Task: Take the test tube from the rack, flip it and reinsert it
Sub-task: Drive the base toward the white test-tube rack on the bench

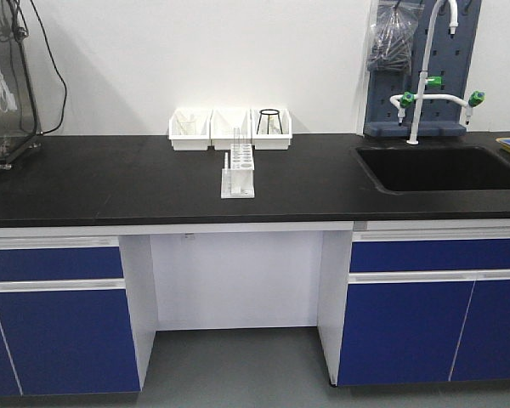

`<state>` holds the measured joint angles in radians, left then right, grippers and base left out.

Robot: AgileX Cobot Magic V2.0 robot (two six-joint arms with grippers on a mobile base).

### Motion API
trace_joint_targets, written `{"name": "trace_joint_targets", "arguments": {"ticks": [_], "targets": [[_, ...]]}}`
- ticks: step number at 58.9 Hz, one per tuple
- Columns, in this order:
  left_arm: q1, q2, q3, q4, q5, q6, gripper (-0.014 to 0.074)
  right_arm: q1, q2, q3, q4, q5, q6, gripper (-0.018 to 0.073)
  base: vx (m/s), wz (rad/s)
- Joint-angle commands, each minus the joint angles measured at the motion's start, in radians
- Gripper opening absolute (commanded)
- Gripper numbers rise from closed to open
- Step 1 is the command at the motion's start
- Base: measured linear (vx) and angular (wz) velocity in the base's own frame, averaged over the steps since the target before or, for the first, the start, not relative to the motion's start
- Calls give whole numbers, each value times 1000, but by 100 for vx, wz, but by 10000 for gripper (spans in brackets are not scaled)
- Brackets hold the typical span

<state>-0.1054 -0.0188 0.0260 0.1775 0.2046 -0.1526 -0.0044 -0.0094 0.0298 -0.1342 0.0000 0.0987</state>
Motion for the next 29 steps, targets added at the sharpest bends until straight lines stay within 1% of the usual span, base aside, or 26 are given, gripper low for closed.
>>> {"name": "trace_joint_targets", "arguments": {"ticks": [1,29], "targets": [[0,-7,-4,-5,-81,-9,-6,-4,-15,3,-8,-76,-5,-11,0,0],[0,-7,-4,-5,-81,-9,-6,-4,-15,3,-8,-76,-5,-11,0,0]]}}
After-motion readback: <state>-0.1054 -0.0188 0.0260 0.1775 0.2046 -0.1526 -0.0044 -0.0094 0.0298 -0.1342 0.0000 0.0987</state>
